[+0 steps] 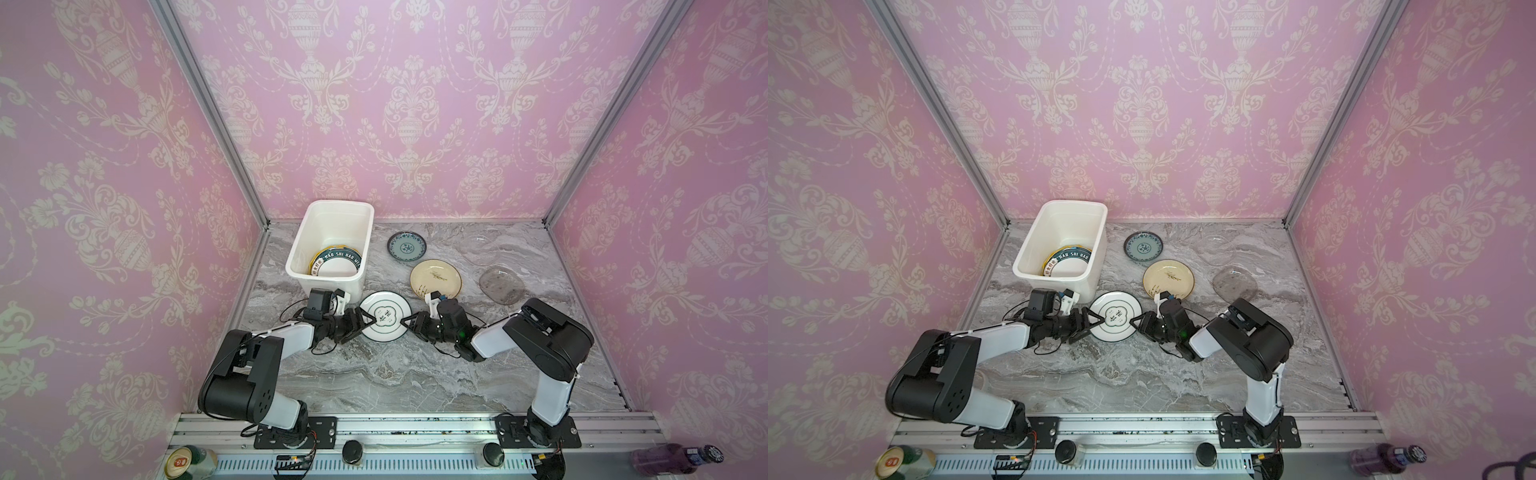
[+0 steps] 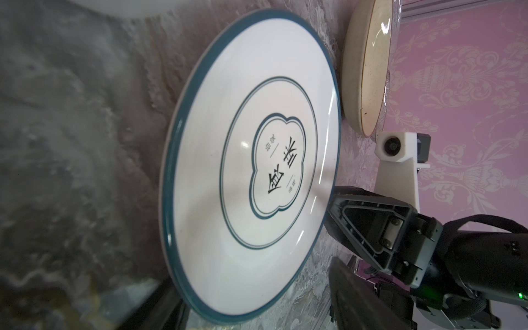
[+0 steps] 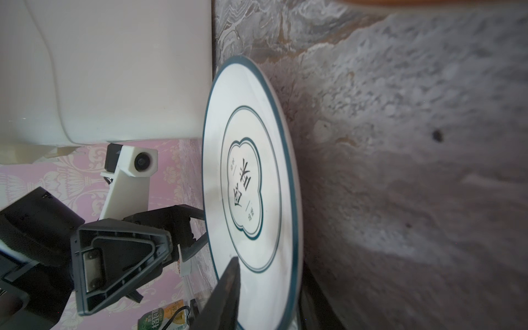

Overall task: Place the plates into the plastic bin on the countertop
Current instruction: Pick up the plate from the center of the table.

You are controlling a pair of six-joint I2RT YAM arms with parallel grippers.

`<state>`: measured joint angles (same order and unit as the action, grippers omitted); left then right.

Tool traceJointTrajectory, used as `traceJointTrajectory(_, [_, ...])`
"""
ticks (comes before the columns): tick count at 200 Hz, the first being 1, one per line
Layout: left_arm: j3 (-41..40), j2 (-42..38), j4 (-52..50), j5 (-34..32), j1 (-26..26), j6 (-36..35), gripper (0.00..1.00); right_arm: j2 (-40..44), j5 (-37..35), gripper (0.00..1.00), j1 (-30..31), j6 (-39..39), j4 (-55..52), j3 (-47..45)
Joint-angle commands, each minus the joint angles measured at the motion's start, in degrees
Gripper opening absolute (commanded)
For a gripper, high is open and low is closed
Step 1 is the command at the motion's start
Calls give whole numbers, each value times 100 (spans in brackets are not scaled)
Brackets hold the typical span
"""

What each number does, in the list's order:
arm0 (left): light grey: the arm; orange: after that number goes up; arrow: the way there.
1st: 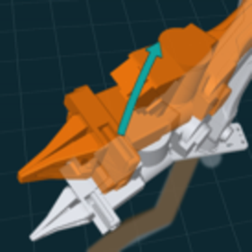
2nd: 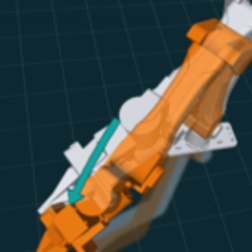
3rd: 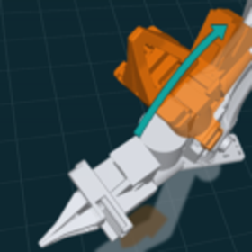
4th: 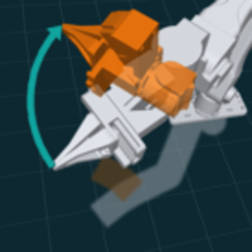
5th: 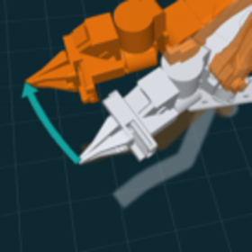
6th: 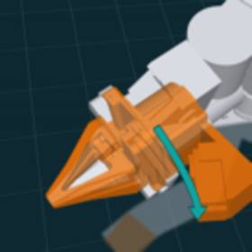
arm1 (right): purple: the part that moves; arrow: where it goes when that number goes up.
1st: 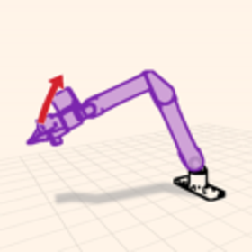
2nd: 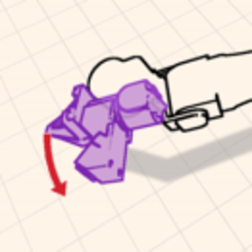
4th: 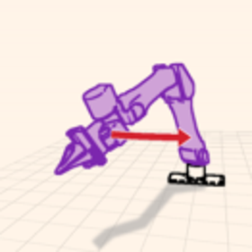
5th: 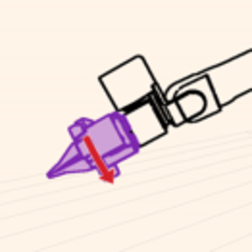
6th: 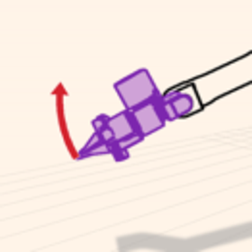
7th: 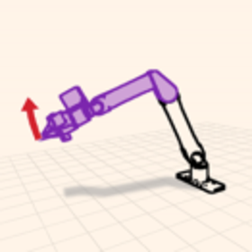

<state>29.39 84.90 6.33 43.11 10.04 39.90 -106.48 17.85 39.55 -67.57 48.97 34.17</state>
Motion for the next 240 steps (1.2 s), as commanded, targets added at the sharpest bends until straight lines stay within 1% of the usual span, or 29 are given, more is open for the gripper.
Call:
traceJointTrajectory(1, [94,79,-232,13,68,-18,76,206,44,32,63,118,97,-19])
traceJointTrajectory(50, [111,113,-300,31,103,-50,76,261,20,31,121,98,424,-17])
traceJointTrajectory(83, [109,91,-341,38,112,-79,76,191,-14,28,156,62,350,105])
traceJointTrajectory(110, [111,95,-361,46,121,-96,76,180,-115,24,171,70,224,169])
traceJointTrajectory(150, [118,94,-377,61,138,-105,76,153,-89,14,183,61,139,213])
traceJointTrajectory(170, [121,46,-389,91,154,-123,76,179,-97,12,179,64,75,197])
traceJointTrajectory(209, [120,-336,-563,80,217,-154,77,398,-251,8,177,34,-21,2])
traceJointTrajectory(240, [110,-964,-858,-64,243,-181,78,820,-329,6,174,10,-260,-231])
